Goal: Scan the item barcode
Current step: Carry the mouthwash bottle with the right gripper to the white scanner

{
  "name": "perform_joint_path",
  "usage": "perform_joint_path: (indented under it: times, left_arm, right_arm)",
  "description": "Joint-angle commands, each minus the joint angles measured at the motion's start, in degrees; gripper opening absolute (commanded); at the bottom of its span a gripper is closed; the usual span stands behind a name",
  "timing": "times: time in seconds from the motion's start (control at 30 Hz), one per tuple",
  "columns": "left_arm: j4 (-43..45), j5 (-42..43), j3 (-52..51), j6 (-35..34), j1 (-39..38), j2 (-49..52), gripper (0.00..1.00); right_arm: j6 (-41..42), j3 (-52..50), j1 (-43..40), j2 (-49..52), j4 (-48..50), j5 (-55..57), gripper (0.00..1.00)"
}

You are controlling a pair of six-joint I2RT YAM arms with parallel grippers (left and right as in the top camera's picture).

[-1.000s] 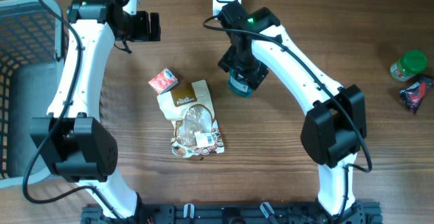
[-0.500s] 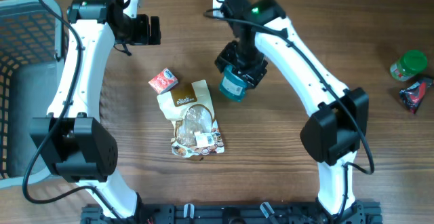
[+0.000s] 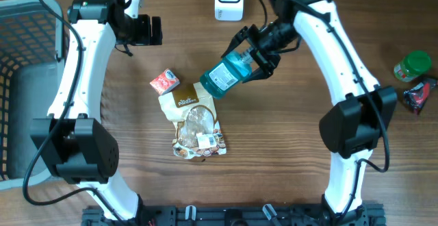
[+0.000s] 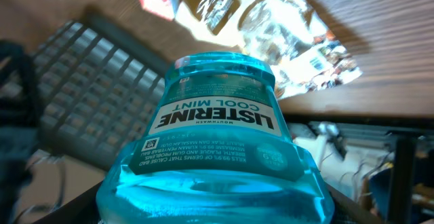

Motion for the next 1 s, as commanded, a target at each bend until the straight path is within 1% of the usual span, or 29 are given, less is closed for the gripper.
perform_joint_path:
  times: [0.0, 0.03, 0.07, 0.17, 0.23, 0.33, 0.47, 0.7, 0.77, 0.83, 0.87, 0.9, 0.97]
  left_arm:
    - [0.0, 0.9, -0.4, 0.3, -0.2, -0.3, 1.00]
    - [0.0, 0.9, -0.4, 0.3, -0.2, -0.3, 1.00]
    - [0.0, 0.9, -0.4, 0.3, -0.2, -0.3, 1.00]
    - [0.0, 0.9, -0.4, 0.3, -0.2, -0.3, 1.00]
    - [0.0, 0.9, -0.4, 0.3, -0.2, -0.3, 1.00]
    - [0.0, 0.9, -0.4, 0.3, -0.2, -0.3, 1.00]
    - [0.0, 0.9, -0.4, 0.3, -0.2, -0.3, 1.00]
    - [0.0, 0.9, -0.4, 0.3, -0.2, -0.3, 1.00]
    - [0.0, 0.9, -0.4, 0.3, -0.2, -0.3, 1.00]
    - [0.0, 0.9, -0.4, 0.3, -0.2, -0.3, 1.00]
    - [0.0, 0.9, -0.4, 0.3, -0.2, -0.3, 1.00]
    - [0.0, 0.9, -0.4, 0.3, -0.2, -0.3, 1.00]
    - [0.0, 0.9, -0.4, 0.3, -0.2, -0.3, 1.00]
  right_arm:
    - [-2.5, 1.7, -2.4, -1.0, -0.2, -11.2, 0.59]
    - [-2.5, 1.7, -2.9, -1.0, -0.2, -12.7, 0.60]
    - [-2.5, 1.7, -3.1, -1.0, -0.2, -13.7, 0.63]
    - [-0.5, 1.7, -4.0, -1.0, -0.1, -16.3, 0.64]
    - [1.7, 1.7, -4.5, -1.0, 0.9, -17.6, 0.63]
    - [2.0, 1.7, -4.7, -1.0, 1.3, -19.5, 0.61]
    - [-0.1, 1.7, -4.7, -1.0, 0.8, -19.5, 0.59]
    - [-0.6, 1.7, -4.7, -1.0, -0.2, -20.2, 0.58]
    - [-1.3, 1.7, -4.7, -1.0, -0.2, -17.1, 0.57]
    - [-0.9, 1.7, -4.7, -1.0, 1.4, -7.4, 0.54]
    - [-1.2, 1.7, -4.7, -1.0, 4.3, -0.3, 0.55]
    - [-2.1, 1.7, -4.7, -1.0, 6.4, 4.3, 0.55]
    - [-4.2, 1.7, -4.7, -1.0, 11.2, 7.6, 0.55]
